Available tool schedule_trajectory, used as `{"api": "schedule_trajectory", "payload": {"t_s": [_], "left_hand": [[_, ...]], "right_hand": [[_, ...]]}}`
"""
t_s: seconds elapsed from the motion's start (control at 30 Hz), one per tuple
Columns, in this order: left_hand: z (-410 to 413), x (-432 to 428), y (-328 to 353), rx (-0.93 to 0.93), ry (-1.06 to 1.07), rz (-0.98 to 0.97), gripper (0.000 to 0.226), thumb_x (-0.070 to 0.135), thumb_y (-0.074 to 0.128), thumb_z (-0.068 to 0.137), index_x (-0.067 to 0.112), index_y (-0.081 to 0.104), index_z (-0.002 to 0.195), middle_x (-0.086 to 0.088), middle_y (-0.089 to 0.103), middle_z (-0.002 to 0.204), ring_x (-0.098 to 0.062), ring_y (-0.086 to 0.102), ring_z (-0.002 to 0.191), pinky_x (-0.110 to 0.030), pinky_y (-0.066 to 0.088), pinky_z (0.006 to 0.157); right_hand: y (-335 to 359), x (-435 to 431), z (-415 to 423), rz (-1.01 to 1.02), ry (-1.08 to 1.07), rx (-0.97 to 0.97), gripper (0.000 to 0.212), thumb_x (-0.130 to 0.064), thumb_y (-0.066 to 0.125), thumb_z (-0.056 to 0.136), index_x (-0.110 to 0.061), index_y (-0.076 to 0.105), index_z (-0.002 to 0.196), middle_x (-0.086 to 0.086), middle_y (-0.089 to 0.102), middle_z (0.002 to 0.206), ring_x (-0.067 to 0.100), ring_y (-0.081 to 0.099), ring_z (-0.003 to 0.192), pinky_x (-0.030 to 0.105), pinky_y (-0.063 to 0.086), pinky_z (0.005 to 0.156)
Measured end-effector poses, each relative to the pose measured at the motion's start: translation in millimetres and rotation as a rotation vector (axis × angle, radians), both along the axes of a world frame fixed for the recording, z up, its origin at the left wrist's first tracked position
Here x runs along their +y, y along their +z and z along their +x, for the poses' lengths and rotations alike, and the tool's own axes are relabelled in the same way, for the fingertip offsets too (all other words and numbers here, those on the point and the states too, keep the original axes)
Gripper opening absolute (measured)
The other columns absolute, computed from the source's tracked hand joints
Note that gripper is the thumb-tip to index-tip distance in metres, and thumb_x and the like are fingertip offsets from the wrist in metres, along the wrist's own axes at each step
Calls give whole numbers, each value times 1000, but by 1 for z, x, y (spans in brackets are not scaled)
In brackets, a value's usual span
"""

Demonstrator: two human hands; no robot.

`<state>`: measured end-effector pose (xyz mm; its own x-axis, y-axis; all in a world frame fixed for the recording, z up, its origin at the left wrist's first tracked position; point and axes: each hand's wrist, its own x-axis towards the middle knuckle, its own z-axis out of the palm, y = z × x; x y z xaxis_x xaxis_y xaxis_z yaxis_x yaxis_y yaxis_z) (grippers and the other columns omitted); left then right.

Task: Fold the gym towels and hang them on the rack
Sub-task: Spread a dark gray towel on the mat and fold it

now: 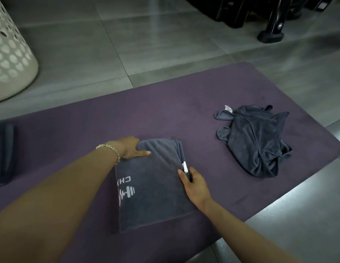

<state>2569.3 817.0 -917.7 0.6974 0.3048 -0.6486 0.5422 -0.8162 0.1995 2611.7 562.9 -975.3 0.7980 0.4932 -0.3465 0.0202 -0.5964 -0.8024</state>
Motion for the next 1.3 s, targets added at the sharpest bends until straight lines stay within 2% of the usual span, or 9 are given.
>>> {"api": "schedule_trajectory", "payload": {"t_s": [0.37,0.5,0.67,0.77,0.9,0.97,1.07,1.2,1.3], "left_hand": [[-13,-17,87,38,206,-394,43,44,81,68,16,71,99,2,75,91,-14,71,84,-29,56,84],[-45,-24,140,-180,319,-591,33,32,77,74,19,70,103,6,75,96,-10,71,90,-22,52,81],[-99,-12,197,-441,552,-753,34,28,71,78,23,64,111,6,73,104,-10,69,95,-26,54,83],[-137,1,219,-561,727,-776,38,30,70,78,19,62,113,4,74,99,-11,71,91,-26,54,77],[-199,34,226,-743,1000,-640,55,38,77,75,11,51,115,3,75,82,-7,72,71,-31,56,70],[-236,58,223,-778,1083,-594,86,54,84,59,17,43,126,-2,71,105,-13,72,84,-33,57,72],[-291,80,215,-685,1159,-668,67,56,74,70,22,55,124,0,69,113,-15,65,102,-29,51,83],[-359,91,198,-671,1260,-732,72,53,83,59,15,64,117,-1,73,107,-17,66,103,-33,49,92],[-395,108,194,-729,1308,-724,70,52,81,59,16,63,117,-1,71,110,-19,65,105,-35,48,97]], "right_hand": [[25,-3,-12,135,-121,137,36,-45,57,91,-20,40,72,-12,41,65,-1,41,55,15,37,59],[45,12,-22,359,-348,252,45,-53,61,85,-24,47,116,-5,54,113,10,53,104,24,44,88],[89,44,-44,482,-195,972,70,-79,60,68,-22,57,108,2,59,99,20,57,95,34,43,93],[122,70,-71,613,-27,1242,65,-67,48,84,-14,71,115,10,65,123,28,66,105,47,41,105],[159,111,-100,567,81,1176,42,-39,64,78,-9,73,106,11,71,109,23,72,85,36,59,76],[173,131,-109,504,153,1081,39,-30,64,79,-8,68,112,11,72,107,21,72,83,33,60,72],[197,155,-120,419,265,915,31,-19,62,87,-8,63,116,10,73,103,19,73,81,30,60,66],[219,195,-154,284,458,761,29,-11,60,90,-15,58,119,3,74,100,16,72,83,30,60,68],[227,233,-181,236,554,633,33,-11,60,90,-24,56,120,-1,72,108,19,69,98,41,52,94]]}}
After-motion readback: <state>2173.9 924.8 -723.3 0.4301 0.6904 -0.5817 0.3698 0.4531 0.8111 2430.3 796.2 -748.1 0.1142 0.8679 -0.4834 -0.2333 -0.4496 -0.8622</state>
